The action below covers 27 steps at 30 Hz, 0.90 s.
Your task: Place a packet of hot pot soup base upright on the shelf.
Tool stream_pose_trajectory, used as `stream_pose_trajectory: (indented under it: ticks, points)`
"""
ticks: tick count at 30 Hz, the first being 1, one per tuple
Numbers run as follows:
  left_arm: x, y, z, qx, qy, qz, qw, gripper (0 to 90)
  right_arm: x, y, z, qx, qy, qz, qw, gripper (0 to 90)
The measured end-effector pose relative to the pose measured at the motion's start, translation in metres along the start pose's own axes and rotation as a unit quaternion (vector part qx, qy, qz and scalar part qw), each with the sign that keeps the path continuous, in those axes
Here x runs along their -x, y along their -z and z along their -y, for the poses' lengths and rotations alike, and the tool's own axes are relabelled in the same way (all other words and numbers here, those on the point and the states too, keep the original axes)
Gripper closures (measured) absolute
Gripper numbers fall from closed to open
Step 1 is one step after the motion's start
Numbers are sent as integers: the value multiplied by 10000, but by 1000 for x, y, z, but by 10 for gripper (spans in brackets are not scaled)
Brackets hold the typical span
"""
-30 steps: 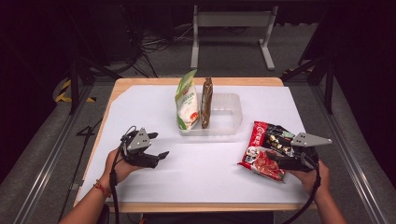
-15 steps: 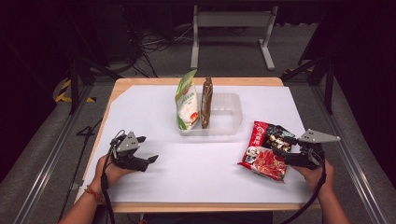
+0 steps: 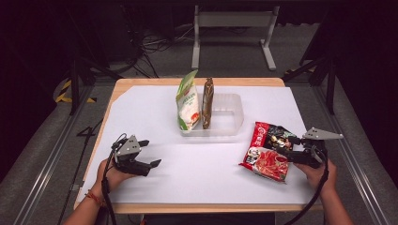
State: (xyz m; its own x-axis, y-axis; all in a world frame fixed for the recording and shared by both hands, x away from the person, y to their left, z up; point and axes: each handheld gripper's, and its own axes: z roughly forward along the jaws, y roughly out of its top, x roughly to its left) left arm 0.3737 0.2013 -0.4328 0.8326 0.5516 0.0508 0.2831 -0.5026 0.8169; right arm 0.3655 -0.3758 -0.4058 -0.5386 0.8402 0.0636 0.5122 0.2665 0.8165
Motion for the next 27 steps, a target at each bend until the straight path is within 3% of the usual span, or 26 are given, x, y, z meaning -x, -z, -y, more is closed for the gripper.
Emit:
stream_pose_trajectory:
  ticks: [9, 19, 22, 25, 27]
  points:
    - [1, -2, 0, -31, -64, 36, 10000, 152, 18, -3, 4, -17, -533, -21, 9986, 271]
    - [3, -6, 1, -109, -56, 122, 9999, 156, 33, -11, 2, -165, -692, 110, 9974, 243]
    - [4, -8, 1, -137, -87, 151, 9998, 156, 43, -13, 1, -188, -886, 105, 9958, 238]
    - [5, -10, 1, -152, -98, 217, 9996, 156, 53, -15, -3, -247, -1010, 274, 9942, 208]
    - [6, -10, 0, -168, -98, 217, 9996, 156, 60, -19, -4, -289, -1117, 204, 9931, 214]
